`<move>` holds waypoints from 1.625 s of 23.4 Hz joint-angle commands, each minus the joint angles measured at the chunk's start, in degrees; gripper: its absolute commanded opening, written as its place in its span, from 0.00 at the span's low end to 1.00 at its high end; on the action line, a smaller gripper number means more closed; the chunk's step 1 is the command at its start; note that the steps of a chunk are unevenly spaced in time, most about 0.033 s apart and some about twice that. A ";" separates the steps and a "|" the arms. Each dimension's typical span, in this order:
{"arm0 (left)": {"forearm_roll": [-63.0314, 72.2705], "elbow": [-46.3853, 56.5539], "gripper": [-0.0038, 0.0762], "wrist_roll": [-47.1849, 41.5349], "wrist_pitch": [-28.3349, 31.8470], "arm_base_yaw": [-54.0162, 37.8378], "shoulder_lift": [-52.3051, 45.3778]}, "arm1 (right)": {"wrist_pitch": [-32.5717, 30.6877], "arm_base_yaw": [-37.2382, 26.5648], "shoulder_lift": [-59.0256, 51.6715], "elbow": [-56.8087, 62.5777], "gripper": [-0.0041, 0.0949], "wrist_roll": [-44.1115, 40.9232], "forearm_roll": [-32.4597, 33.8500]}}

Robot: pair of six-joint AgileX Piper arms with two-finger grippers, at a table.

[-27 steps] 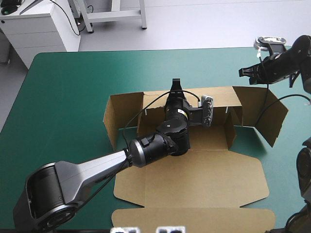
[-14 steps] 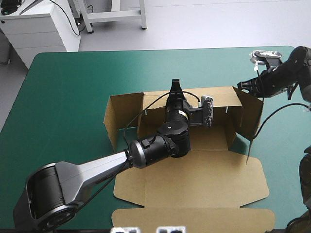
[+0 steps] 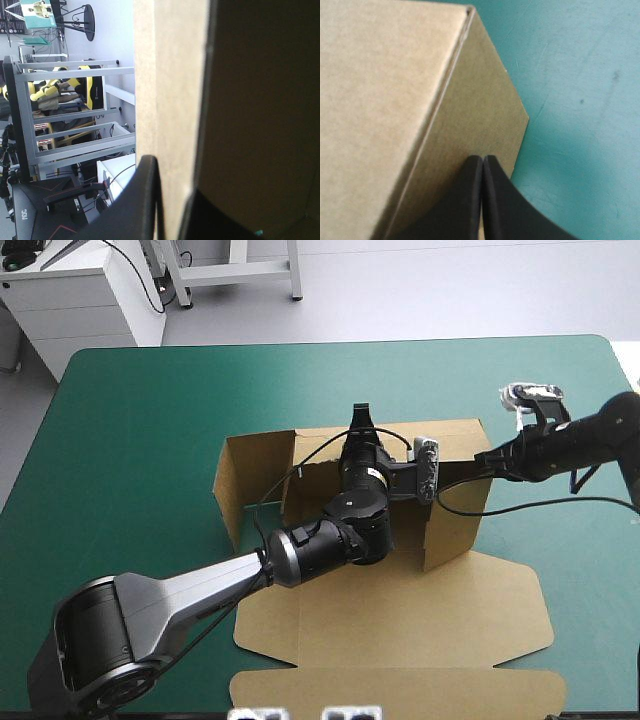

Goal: Fold the box

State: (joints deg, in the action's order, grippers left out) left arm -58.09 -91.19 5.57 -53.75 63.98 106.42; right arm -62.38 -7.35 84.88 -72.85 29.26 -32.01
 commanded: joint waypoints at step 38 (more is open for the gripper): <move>5.74 -0.31 0.04 -1.18 3.60 0.95 -1.24 | 12.61 0.04 -35.12 13.81 0.02 -1.38 -2.10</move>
State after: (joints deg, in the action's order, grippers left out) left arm -58.30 -91.13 5.36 -53.77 63.98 106.47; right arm -54.43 -7.42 49.04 -53.50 30.58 -34.65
